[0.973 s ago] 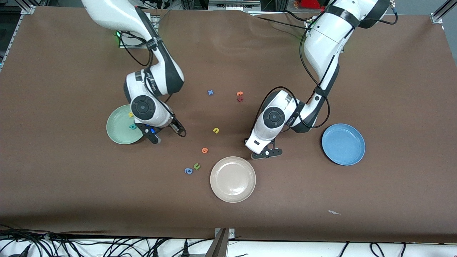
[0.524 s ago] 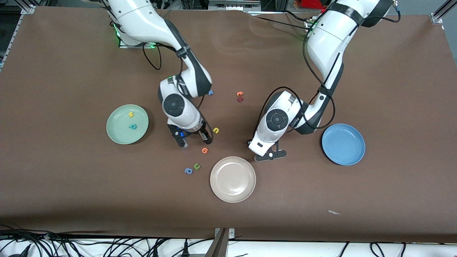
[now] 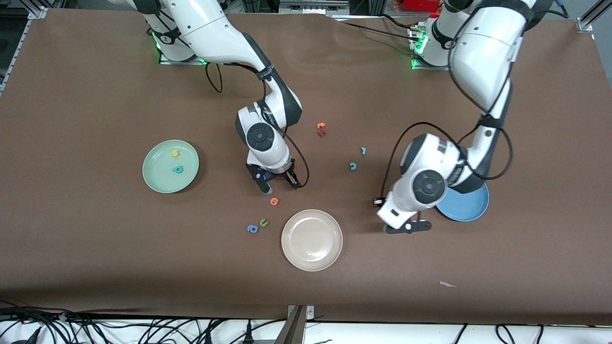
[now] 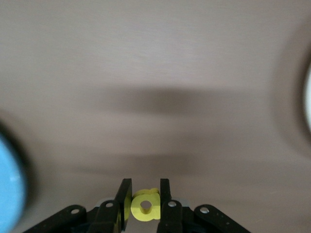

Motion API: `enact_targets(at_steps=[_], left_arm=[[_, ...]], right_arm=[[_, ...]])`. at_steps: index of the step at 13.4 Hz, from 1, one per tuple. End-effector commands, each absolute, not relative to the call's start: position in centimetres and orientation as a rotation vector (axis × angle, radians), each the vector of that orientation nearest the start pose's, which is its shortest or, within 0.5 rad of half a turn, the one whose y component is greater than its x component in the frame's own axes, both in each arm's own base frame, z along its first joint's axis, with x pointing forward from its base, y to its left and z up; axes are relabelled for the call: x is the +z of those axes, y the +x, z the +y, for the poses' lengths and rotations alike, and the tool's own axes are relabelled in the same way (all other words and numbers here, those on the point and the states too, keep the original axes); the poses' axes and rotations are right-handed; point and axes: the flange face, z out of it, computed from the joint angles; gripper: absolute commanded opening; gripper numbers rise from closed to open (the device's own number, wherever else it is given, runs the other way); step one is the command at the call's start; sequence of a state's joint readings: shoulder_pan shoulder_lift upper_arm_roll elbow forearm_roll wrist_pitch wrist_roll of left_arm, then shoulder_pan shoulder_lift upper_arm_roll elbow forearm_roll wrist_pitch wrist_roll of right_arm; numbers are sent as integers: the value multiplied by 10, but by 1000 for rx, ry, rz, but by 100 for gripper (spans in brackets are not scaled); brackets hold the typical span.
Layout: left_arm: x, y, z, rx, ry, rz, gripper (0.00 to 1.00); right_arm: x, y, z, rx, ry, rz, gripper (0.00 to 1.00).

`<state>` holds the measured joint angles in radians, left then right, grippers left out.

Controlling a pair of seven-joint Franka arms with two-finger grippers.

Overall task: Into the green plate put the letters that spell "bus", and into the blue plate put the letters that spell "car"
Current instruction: 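Grasp the yellow u with the right gripper while the left gripper carries the a, then lower the yellow a onto the blue plate and open the left gripper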

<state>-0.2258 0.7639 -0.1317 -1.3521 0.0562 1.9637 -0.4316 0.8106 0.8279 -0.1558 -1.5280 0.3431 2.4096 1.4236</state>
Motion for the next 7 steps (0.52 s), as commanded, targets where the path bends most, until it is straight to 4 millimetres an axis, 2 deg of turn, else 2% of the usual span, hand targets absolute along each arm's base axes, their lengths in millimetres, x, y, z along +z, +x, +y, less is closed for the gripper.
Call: enact_targets(at_steps=[1,2,4,7], left_arm=[[274,685,-168,328,-3094,87,19],[269,687,-145,345,-3076,145,19],[268,690,-104,354,-3046,230,19],[262,692,-57,366,-3060,299,19]], right_arm=[[172,549,458,106,-2692,1384,63],[171,549,457,105,-2698,1380,51],[168,548,455,106,-2708,1382,38],[167,548,453,83,-2733,1360,38]])
